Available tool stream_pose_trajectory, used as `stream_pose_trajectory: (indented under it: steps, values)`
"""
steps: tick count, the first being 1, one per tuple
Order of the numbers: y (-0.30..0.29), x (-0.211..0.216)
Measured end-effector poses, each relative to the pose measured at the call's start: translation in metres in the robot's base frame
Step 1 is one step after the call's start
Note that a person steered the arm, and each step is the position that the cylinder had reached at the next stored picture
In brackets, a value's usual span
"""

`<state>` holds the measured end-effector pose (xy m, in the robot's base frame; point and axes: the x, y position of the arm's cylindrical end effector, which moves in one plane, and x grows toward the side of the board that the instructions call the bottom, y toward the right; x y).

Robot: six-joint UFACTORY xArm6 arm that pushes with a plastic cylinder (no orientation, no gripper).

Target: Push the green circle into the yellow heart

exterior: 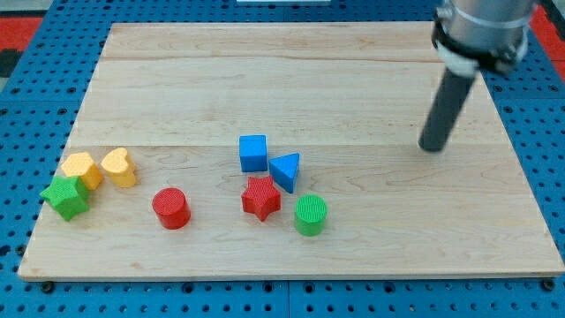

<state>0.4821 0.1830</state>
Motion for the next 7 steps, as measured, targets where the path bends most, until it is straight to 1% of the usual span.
stream_pose_trajectory:
  steps: [1,2,3,4,6,7]
  values:
    - [-0.047,0.078]
    - [-0.11,0.1]
    - [-0.178,0.077]
    - [-0.192,0.047]
    - [-0.155,0.032]
    - [-0.208,0.009]
